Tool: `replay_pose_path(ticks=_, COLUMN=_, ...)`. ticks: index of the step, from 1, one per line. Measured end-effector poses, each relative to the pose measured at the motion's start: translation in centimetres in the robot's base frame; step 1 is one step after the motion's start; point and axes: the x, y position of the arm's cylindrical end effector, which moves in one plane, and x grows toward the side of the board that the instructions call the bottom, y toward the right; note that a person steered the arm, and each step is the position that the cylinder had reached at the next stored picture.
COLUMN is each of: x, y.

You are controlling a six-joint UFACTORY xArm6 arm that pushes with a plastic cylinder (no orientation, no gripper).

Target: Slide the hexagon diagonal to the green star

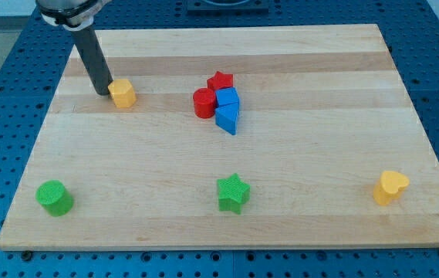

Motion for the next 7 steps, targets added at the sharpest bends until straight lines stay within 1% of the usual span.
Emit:
replay_pose_path(ticks=2, x=-0.4, y=3.1)
replay_pose_path(ticks=4, x=0.2, y=7.3)
replay_pose_path(ticks=5, x=1.8, y=7.8)
replay_pose_path(ticks=7, x=6.8, y=7.8)
